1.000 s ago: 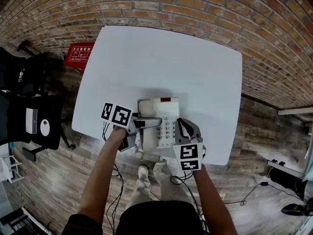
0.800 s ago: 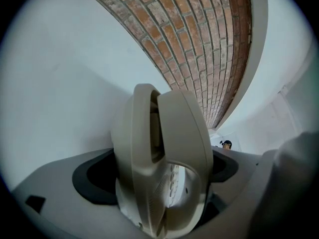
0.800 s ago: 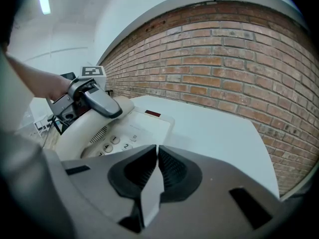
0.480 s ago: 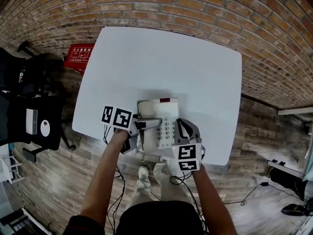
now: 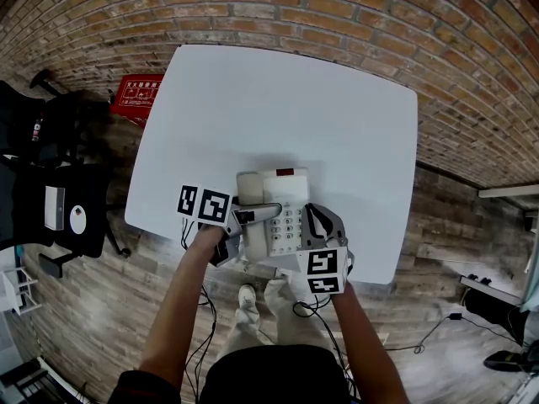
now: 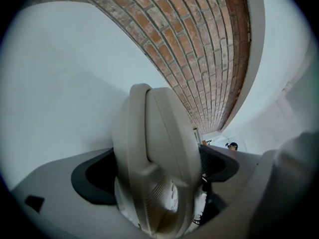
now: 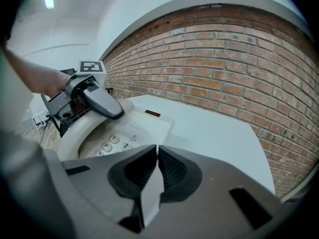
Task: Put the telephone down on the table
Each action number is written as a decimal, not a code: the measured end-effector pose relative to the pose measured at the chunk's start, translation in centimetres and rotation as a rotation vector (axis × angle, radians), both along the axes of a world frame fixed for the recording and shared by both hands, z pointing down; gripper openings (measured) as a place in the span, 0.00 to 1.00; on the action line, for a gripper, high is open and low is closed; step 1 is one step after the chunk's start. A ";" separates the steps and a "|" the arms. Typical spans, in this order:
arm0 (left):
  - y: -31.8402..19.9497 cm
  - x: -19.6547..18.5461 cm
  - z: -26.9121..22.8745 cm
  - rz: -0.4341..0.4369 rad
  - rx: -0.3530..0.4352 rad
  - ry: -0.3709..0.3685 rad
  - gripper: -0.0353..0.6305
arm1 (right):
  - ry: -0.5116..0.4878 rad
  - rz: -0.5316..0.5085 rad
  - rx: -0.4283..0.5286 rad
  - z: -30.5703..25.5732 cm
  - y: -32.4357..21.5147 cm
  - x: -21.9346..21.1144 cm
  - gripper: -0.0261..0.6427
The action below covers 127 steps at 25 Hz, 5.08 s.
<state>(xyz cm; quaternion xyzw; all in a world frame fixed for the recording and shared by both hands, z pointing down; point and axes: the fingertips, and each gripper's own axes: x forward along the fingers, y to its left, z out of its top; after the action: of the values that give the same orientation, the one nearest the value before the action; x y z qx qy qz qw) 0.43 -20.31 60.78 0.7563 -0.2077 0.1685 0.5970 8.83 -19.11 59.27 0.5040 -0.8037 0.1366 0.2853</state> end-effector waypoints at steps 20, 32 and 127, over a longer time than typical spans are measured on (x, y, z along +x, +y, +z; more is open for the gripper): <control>0.2 0.4 0.3 -0.027 0.056 -0.087 0.85 | 0.021 -0.004 0.019 0.0 0.1 0.0 0.07; 0.3 0.3 0.9 -0.013 0.112 -0.218 0.85 | 0.022 0.003 0.027 -0.1 0.1 -0.1 0.07; 9.1 -8.3 -4.9 -0.053 0.498 -0.388 0.09 | 0.041 0.046 -0.378 6.1 10.6 -0.2 0.05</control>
<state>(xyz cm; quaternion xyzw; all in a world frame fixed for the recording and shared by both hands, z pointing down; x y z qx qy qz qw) -7.82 -11.23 55.88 0.8274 -0.3721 0.2380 0.3468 8.65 -8.47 65.36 0.4622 -0.7462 0.2813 0.3879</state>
